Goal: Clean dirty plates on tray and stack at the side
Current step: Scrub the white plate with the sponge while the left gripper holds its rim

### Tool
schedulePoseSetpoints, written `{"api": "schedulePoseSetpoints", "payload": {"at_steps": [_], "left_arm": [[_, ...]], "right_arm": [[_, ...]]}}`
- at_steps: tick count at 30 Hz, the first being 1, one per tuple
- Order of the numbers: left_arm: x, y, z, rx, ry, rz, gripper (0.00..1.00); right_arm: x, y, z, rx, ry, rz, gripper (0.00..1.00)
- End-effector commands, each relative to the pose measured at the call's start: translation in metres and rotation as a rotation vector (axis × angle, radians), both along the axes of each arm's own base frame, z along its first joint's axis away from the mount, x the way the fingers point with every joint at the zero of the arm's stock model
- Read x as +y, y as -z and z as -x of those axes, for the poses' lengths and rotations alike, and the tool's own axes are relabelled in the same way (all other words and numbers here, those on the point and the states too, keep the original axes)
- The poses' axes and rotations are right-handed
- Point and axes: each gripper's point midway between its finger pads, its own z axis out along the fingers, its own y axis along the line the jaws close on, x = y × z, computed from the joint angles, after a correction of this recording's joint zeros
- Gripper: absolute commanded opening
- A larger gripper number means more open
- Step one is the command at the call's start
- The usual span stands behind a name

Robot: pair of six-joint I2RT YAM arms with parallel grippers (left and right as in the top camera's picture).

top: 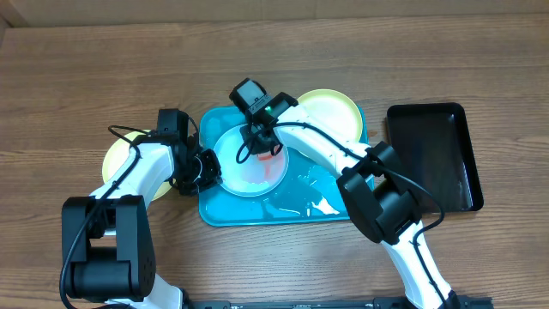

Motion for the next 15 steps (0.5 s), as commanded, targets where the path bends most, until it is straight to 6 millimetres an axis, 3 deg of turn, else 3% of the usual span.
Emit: {"api": "schedulePoseSetpoints", "payload": {"at_steps": [1,4,7,12,15], "left_arm": [[0.005,0.002,0.005,0.009,0.028,-0.022,0.04],[0.005,0.002,0.005,0.008,0.028,-0.022,0.04],[0.005,0.002,0.005,0.008,0.028,-0.022,0.04],[0.005,0.002,0.005,0.008,0.028,-0.022,0.04],[0.005,0.002,0.005,0.008,0.028,-0.022,0.04]], "right_arm": [[0.028,0.029,0.026,0.179,-0.059,-0.149,0.04],[0.050,0.029,0.066,0.375,-0.125,-0.284,0.04],[0.056,0.023,0.092,0.487,-0.153,-0.320,0.04],[0.043,0.021,0.117,0.588,-0.179,-0.279,0.04],[0.030,0.021,0.121,0.614,-0.177,-0.237,0.04]]}}
